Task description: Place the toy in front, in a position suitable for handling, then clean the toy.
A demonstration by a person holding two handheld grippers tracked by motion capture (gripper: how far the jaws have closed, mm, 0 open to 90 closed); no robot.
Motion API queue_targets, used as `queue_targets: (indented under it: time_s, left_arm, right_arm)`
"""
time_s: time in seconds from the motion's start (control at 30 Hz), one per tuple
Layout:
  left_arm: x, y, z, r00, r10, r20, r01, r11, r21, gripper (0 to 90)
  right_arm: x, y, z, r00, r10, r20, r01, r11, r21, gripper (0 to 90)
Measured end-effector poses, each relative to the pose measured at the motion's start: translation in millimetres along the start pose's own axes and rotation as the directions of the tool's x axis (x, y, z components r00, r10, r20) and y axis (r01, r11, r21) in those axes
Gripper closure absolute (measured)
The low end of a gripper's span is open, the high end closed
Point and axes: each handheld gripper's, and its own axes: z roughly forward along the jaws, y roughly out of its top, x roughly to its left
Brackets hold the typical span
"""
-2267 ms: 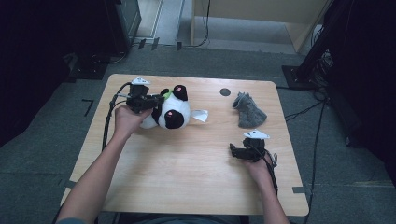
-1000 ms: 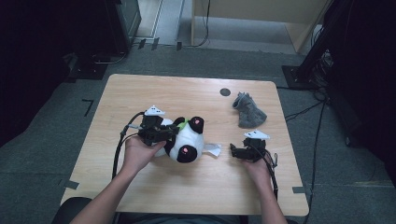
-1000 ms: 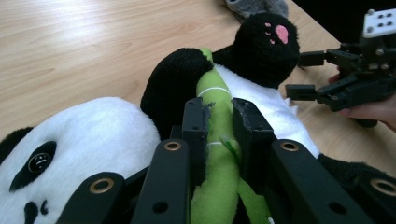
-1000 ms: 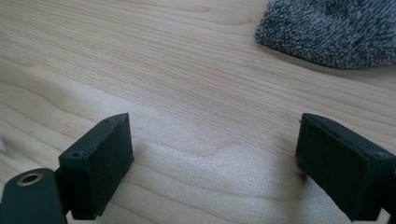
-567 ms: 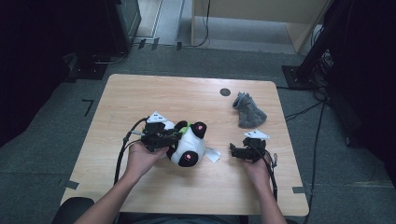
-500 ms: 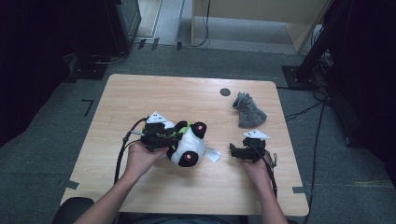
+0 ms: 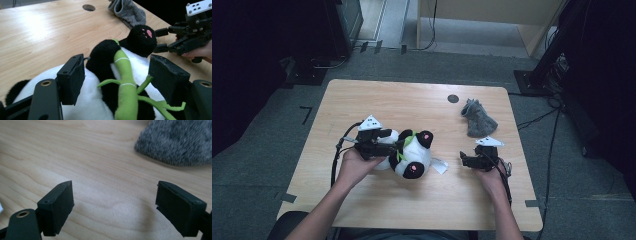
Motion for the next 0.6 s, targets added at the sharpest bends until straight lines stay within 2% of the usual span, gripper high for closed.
queue_targets:
  time_s: [0.1,0.23,0.3,0.4,0.5,0.6]
  left_arm:
    - [5.5,0.8,-5.8,1.0000,-0.004,0.009,0.004,1.0000,-0.002,29.4]
    - [9.7,-1.1,-11.2,0.9998,0.019,0.006,-0.019,0.9998,0.008,28.2]
    - [11.2,-2.2,-13.5,0.9996,0.029,0.000,-0.029,0.9996,0.009,27.9]
    - [13.4,-3.0,-17.3,0.9994,0.034,0.005,-0.034,0.9994,0.003,27.6]
    - [17.3,-5.3,-20.8,0.9992,0.041,0.004,-0.041,0.9991,0.010,27.2]
    - [20.6,-9.5,-24.8,0.9985,0.054,-0.009,-0.054,0.9983,0.021,27.2]
  right_arm:
    - [0.1,2.9,-1.4,0.9999,0.001,-0.013,-0.001,1.000,-0.015,14.5]
    - [-0.9,6.3,-2.0,0.9992,0.022,-0.034,-0.023,0.999,-0.044,14.1]
    - [-1.9,8.8,-1.6,0.9990,0.031,-0.032,-0.032,0.999,-0.029,14.1]
    - [-2.8,13.5,-3.2,0.9994,0.014,-0.030,-0.015,0.999,-0.033,14.2]
    - [-3.9,18.1,-4.4,0.9994,0.017,-0.029,-0.019,0.999,-0.038,15.4]
    - [-4.8,19.9,-5.8,0.9987,0.031,-0.041,-0.034,0.997,-0.070,19.9]
